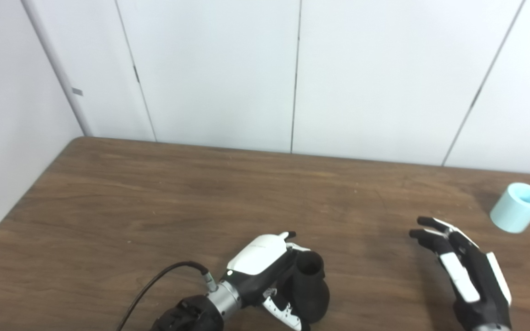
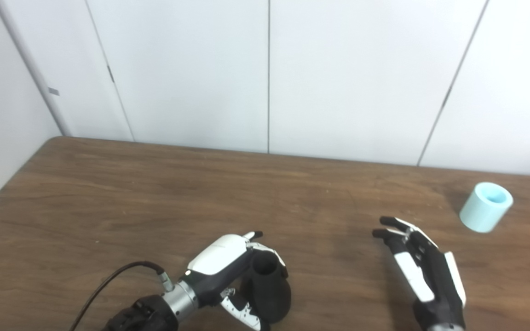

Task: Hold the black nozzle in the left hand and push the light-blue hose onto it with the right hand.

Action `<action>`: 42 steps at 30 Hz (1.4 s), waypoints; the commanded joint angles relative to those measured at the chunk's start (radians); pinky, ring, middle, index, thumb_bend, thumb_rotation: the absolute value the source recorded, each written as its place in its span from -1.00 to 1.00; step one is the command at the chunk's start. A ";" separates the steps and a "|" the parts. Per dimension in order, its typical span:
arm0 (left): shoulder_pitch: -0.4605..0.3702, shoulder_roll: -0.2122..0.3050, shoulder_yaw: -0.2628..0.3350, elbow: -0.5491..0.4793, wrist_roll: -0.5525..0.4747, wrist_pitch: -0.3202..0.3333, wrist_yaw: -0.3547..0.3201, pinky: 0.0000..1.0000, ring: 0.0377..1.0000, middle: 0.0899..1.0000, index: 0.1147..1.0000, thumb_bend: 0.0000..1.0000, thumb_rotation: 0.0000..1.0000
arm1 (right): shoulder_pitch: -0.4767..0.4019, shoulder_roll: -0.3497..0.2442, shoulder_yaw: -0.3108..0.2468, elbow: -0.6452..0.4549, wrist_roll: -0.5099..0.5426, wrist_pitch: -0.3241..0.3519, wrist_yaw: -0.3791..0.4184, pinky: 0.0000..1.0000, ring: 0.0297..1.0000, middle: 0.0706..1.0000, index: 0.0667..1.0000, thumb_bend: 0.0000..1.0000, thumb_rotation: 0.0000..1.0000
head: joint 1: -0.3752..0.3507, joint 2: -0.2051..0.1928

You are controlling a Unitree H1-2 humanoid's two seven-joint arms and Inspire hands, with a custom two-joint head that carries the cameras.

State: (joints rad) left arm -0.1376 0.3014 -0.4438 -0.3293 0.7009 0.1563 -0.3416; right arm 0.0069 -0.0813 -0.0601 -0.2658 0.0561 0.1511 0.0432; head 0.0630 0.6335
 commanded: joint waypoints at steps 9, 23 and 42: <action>0.007 0.012 -0.009 0.040 0.017 -0.003 -0.044 1.00 0.53 -0.12 -0.17 0.05 -1.00 | -0.058 -0.008 -0.034 -0.086 0.021 0.040 -0.019 0.53 0.52 0.34 0.42 0.22 0.08 | -0.084 -0.008; 0.014 0.020 0.013 0.084 -0.009 -0.043 -0.027 1.00 0.53 -0.11 -0.18 0.05 -1.00 | -0.201 -0.213 -0.037 -0.076 -0.265 0.079 -0.046 0.44 0.59 0.44 0.49 0.48 -0.54 | -0.247 -0.065; 0.019 0.066 0.045 0.143 -0.058 -0.162 -0.003 1.00 0.49 -0.10 -0.19 0.05 -1.00 | -0.458 -0.553 0.042 0.189 -0.716 0.120 0.007 0.80 0.74 0.51 0.50 0.66 -0.65 | -0.427 -0.155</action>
State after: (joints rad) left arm -0.1370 0.3247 -0.3963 -0.2326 0.6190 -0.0112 -0.3202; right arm -0.3900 -0.5864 -0.0123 -0.0807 -0.6295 0.2612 0.0431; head -0.3634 0.4771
